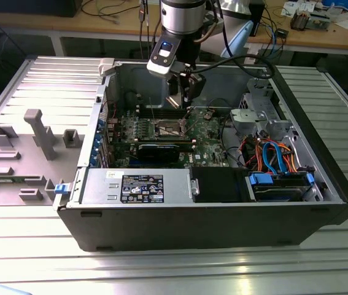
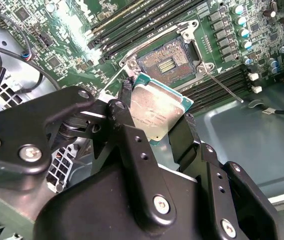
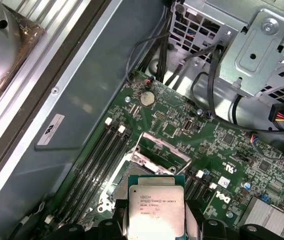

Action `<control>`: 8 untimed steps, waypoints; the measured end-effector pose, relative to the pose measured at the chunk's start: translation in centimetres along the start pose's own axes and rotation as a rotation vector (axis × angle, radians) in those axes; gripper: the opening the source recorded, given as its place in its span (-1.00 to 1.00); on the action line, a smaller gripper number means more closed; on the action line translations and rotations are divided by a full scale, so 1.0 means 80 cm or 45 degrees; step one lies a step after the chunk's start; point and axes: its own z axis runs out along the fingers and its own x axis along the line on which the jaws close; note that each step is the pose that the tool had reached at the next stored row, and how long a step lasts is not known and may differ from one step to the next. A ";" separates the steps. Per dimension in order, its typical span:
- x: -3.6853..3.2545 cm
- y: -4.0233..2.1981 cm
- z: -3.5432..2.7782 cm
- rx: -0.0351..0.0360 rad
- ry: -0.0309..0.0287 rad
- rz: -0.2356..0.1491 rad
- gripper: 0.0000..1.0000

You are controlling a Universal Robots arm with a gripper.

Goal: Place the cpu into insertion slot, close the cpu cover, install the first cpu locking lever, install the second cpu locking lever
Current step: 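Place the cpu into insertion slot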

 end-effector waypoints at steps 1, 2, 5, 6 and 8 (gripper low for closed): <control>0.0000 0.0000 0.0001 0.0000 -0.0002 0.003 0.09; 0.0000 0.0000 0.0002 -0.0001 -0.0009 0.010 0.09; 0.0000 0.0000 0.0004 -0.0002 -0.0020 0.023 0.09; 0.0000 0.0000 0.0005 -0.0004 -0.0025 0.030 0.09; 0.0000 -0.0001 0.0008 -0.0006 -0.0036 0.043 0.09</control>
